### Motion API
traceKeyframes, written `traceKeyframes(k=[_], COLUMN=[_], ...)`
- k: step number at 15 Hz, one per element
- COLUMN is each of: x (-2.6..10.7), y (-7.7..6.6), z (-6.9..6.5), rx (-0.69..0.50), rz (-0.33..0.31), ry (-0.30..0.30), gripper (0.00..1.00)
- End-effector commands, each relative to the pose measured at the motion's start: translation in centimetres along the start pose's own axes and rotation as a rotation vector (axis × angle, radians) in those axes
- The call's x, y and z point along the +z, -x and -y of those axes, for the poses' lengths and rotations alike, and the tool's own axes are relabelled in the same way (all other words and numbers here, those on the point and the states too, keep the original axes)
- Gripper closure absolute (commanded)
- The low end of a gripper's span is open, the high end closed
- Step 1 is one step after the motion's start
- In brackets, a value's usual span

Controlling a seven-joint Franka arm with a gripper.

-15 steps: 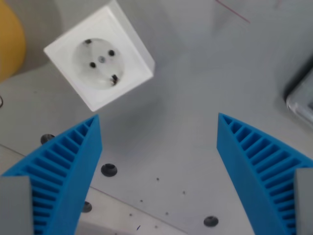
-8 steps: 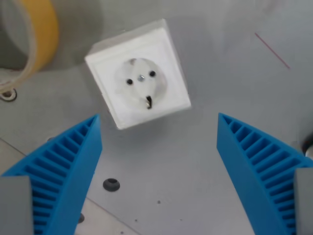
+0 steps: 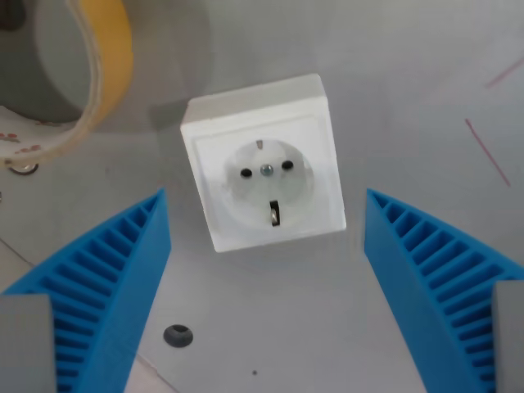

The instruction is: Move above the white socket

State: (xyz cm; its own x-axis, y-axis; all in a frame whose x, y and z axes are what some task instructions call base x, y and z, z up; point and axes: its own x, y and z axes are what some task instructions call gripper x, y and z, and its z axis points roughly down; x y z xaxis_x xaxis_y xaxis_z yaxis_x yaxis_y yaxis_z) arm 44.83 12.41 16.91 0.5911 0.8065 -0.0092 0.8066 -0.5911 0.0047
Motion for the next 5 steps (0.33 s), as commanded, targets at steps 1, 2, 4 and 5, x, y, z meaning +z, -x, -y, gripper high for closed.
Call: traceKeyframes(k=[1, 2, 4, 5], x=[0.42, 0.48, 0.59, 0.64], y=[-0.32, -0.44, -0.64, -0.72], z=[0.32, 0.36, 0.4, 0.39], rx=[-0.14, -0.134, -0.12, -0.113], rz=[-0.034, -0.032, -0.028, -0.026], ry=[0.086, 0.086, 0.083, 0.081], gripper=[0.0, 0.0, 0.0, 0.0])
